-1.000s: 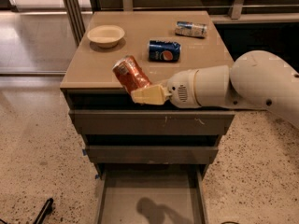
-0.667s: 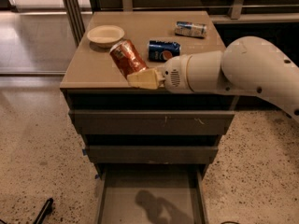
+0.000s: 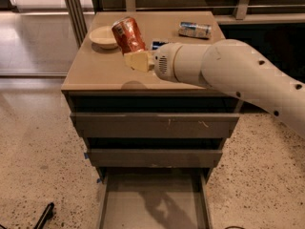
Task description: Pick coke can from bottom drawer and place on counter
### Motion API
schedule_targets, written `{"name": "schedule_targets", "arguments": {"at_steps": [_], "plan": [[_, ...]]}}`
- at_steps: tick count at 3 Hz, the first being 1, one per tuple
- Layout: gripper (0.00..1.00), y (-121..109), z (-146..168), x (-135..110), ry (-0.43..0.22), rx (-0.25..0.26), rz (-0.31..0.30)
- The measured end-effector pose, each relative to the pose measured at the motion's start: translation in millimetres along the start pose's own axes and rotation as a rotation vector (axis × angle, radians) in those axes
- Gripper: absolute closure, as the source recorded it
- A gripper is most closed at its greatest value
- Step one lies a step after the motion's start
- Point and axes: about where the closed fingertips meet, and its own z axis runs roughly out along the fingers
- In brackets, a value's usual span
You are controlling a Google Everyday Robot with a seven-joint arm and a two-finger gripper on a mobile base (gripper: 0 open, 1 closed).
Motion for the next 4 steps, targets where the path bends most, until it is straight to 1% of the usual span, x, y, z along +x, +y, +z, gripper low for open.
{"name": "schedule_targets", "arguments": {"at_steps": [1,2,3,4], "plan": [[1.00,-18,18,-7,-0.038,0.067,0.043],[1.00,-45,32,4,-0.024,0.121,0.096],[1.00,-74,44,31,0.010,0.157,0.158],[1.00,-93,59,56,0.072,0.161,0.193]]}}
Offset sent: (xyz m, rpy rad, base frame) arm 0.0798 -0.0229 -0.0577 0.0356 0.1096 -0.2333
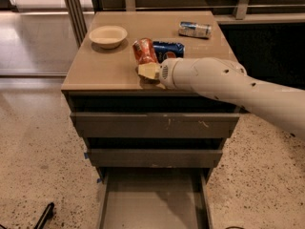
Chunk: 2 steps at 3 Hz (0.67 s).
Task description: Pick coke can from bottom drawer and place on counter
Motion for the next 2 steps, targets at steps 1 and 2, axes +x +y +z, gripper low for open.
{"name": "schedule_targets", "arguments": {"at_steps": [1,2], "plan": [[0.81,-0.8,0.8,2.0,0.006,0.000,0.001],[0.58,-0.8,0.8,2.0,0.006,0.000,0.001]]}}
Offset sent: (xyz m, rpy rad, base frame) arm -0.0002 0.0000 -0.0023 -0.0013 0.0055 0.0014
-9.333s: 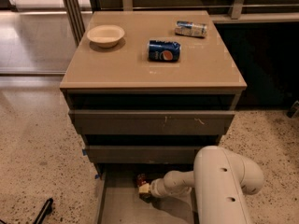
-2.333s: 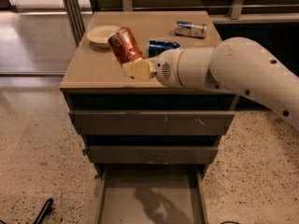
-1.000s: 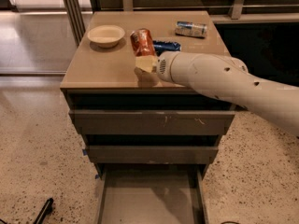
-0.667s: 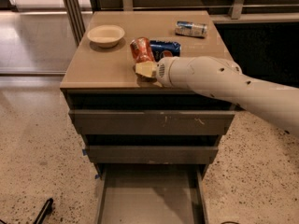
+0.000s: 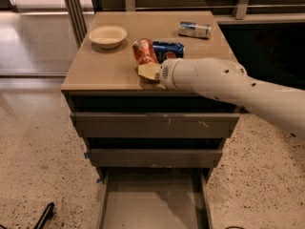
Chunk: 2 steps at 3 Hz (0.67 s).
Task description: Pick coke can from bottom drawer and place on counter
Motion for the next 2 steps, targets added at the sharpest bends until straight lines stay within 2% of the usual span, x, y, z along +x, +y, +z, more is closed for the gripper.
{"name": "schedule_targets", "arguments": {"at_steps": [2], "plan": [[0.11,2.5,0.1,-1.8,-0.004,0.000,-0.006]]}}
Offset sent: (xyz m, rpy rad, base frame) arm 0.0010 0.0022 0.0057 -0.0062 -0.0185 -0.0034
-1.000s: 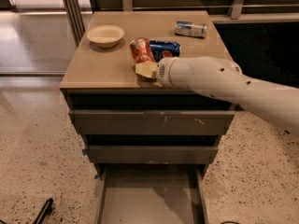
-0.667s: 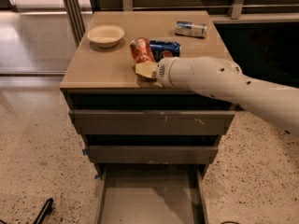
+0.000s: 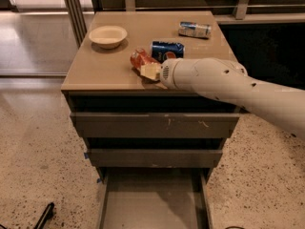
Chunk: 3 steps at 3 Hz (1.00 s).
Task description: Pick coke can from bottom drawer and place on counter
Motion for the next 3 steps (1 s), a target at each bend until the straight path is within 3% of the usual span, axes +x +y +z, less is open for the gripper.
{"name": "schedule_targets", "arguments": {"at_steps": [1,2,3], "plan": [[0.00,7,0,-17,-0.014,-0.003,-0.035],[0.00,20,1,-53,-0.046,0.005,-0.109],[0.00,21,3,-55,-0.048,0.005,-0.115]]}}
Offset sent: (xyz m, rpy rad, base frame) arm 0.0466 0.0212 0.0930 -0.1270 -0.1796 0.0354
